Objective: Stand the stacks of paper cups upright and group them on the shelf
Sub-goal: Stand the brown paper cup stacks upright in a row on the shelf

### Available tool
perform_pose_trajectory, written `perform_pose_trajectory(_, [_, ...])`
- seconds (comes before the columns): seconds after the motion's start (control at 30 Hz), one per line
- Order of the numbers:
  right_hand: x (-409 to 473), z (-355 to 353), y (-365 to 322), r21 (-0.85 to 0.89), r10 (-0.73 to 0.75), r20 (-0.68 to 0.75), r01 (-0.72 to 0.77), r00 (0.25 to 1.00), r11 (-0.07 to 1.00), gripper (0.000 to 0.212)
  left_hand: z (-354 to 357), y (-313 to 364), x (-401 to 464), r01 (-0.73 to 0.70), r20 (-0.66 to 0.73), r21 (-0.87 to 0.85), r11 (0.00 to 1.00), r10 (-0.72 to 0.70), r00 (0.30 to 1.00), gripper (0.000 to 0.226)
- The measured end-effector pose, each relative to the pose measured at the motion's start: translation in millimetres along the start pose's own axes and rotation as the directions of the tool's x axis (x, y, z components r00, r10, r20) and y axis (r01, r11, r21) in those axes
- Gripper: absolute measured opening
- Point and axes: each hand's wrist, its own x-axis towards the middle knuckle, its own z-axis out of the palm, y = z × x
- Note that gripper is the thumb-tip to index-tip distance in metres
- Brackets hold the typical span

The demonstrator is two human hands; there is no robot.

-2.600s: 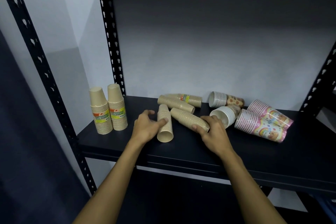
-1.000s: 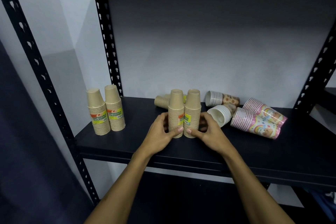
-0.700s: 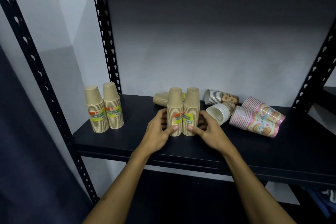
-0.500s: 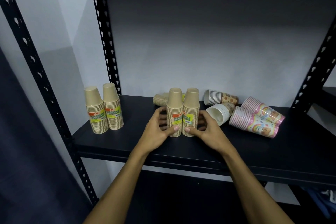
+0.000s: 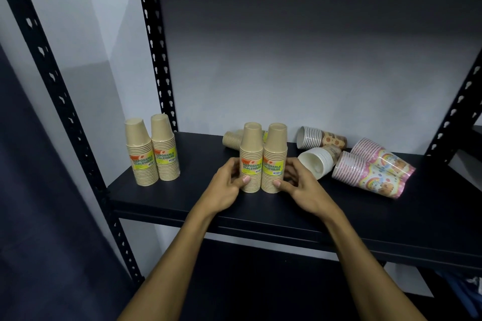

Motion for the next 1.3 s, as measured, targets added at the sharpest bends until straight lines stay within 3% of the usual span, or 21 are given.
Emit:
perform_pose_trajectory(0.27, [-1,4,1,0.003,-0.033,-0.003,0.033,0.999,0.999,0.056,-3,7,-6,-0.008,0.0,-0.012,1.0,0.008,1.0,0.056])
perform_pose_trajectory(0.5, [3,3,7,-0.071,-0.059,-0.009,0.058,0.998,0.996,0.051,2,10,-6,-0.009,-0.027,0.036,0.999,0.01,1.0,0.048])
perform_pose_trajectory(1.3, [5,-1,8,-0.095,-0.07,0.034,0.073,0.997,0.993,0.057,1,20,-9,0.028,-0.059,0.084,0.996,-0.023,0.998,0.053])
